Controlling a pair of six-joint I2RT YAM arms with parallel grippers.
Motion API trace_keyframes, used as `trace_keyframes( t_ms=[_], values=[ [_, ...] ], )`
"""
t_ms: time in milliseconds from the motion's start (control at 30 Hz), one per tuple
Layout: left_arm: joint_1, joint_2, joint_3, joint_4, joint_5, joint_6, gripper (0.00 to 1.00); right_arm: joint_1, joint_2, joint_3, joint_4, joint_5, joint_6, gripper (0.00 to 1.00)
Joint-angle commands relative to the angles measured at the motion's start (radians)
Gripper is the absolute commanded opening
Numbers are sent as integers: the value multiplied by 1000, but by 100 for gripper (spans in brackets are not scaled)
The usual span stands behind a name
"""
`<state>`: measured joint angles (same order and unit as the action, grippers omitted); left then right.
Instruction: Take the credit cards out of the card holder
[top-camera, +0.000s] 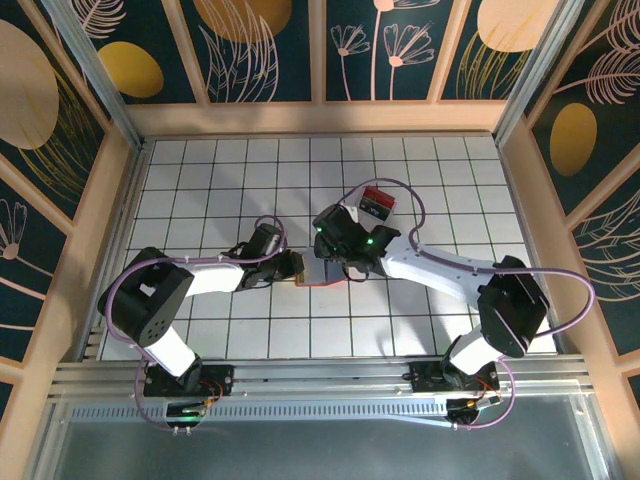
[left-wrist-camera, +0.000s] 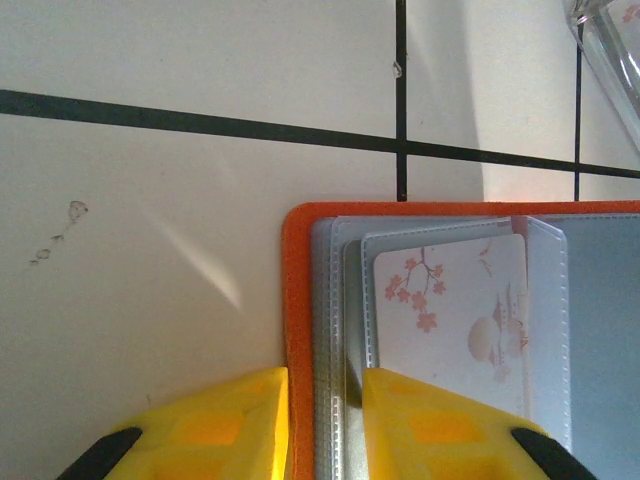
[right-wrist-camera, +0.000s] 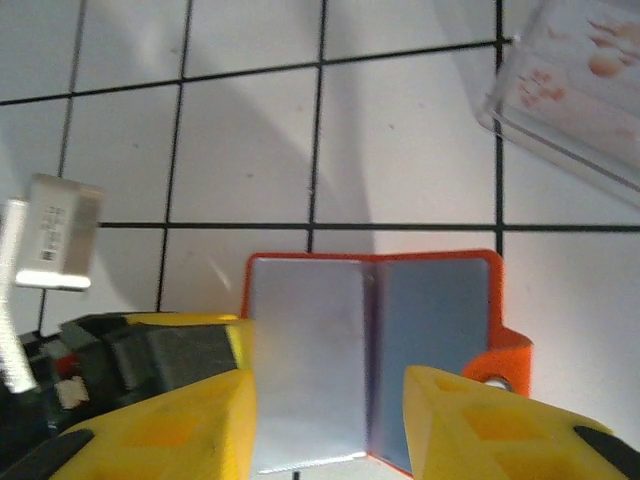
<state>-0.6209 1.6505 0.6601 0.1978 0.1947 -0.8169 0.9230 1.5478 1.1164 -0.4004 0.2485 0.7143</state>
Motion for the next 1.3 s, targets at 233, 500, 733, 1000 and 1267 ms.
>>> trace_keyframes(
  t_ms=[233,500,733,1000,1267],
  values=[
    [-11,26,9,12,2,-6,25,2,183,59,103,-54,-19,57],
    [-11,29,10,20,7,-6,25,-6,297,128,58,-5,-34,63],
    [-10,25,9,19,0,-10,25,-12,342,132,37,4,-34,60],
    [-11,22,9,15,-9,-15,24,-17,330,113,-4,47,-30,50],
    [-11,3,10,4,-24,-6,26,-36,268,43,38,28,-26,39]
  ],
)
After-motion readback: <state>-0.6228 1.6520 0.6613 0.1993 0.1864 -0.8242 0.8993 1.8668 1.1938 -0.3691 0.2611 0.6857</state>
